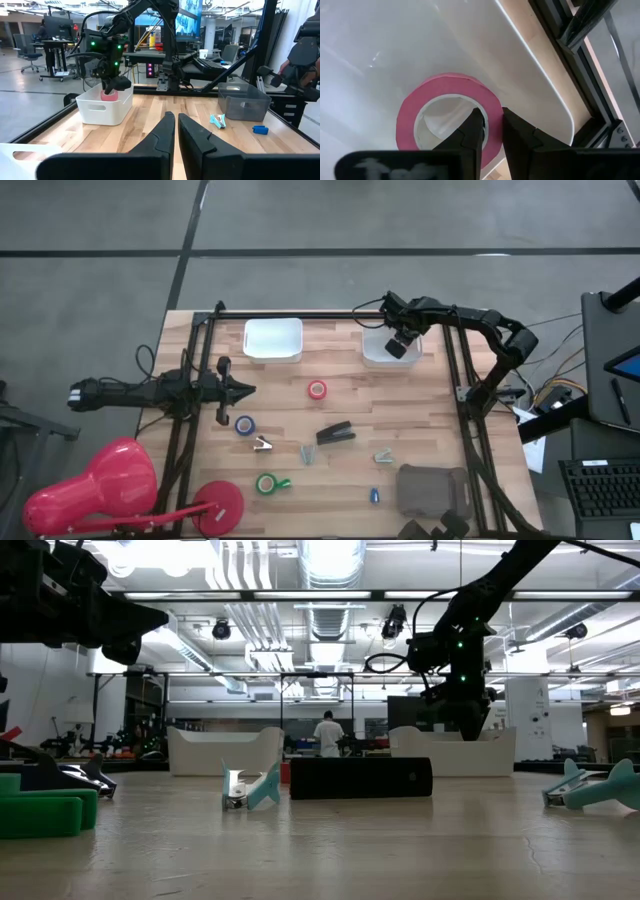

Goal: Pick and place Stapler, Stapler remover, tape
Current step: Put the pink tape into the right white bin, then put the red tape into the right white bin

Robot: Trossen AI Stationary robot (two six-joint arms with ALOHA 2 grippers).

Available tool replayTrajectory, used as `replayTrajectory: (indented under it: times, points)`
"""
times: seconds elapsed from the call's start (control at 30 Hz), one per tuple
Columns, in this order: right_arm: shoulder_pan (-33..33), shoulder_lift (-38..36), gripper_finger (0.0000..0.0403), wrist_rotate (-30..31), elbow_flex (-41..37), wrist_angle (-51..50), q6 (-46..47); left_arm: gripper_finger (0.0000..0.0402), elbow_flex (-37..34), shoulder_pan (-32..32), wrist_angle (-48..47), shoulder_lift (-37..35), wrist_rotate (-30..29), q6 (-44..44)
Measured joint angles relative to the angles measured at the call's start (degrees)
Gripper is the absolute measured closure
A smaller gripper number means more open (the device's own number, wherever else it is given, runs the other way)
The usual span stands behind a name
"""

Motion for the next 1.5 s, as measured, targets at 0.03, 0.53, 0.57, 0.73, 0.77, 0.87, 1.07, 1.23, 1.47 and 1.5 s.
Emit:
replayTrajectory:
  times: [0.03,0.53,0.57,0.73,0.77,0.87,1.07,1.23,1.47,1.5]
  points:
    - [0.0,0.0,0.0344,0.0,0.0,-0.1,-0.1,0.0374,0.0,0.0,0.0,0.0,0.0,0.0]
    - [0.9,-1.5,0.0245,-0.1,2.6,-3.1,1.7,0.0374,0.0,0.0,0.0,0.0,0.0,0.0]
    - [1.4,-1.7,0.0243,-0.2,3.3,-3.7,2.2,0.0374,0.0,0.0,0.0,0.0,0.0,0.0]
    - [6.3,-3.6,0.0242,-0.4,5.7,-3.9,2.7,0.0374,0.0,0.0,0.0,0.0,0.0,0.0]
    - [7.9,-3.9,0.0244,-0.4,6.1,-3.8,2.7,0.0374,0.0,0.0,0.0,0.0,0.0,0.0]
    - [13.1,-4.3,0.0251,-0.7,7.0,-3.0,2.1,0.0374,0.0,0.0,0.0,0.0,0.0,0.0]
    - [23.2,-3.2,0.0260,-12.4,7.1,5.3,-3.2,0.0374,0.0,0.0,0.0,0.0,0.0,0.0]
    - [29.7,-2.3,0.0264,-19.6,7.0,14.7,-5.1,0.0374,0.0,0.0,0.0,0.0,0.0,0.0]
    - [35.0,0.6,0.0261,-19.8,7.0,24.9,-7.5,0.0374,0.0,0.0,0.0,0.0,0.0,0.0]
    - [35.4,1.6,0.0261,-19.8,6.9,25.8,-7.7,0.0374,0.0,0.0,0.1,0.1,0.0,0.0]
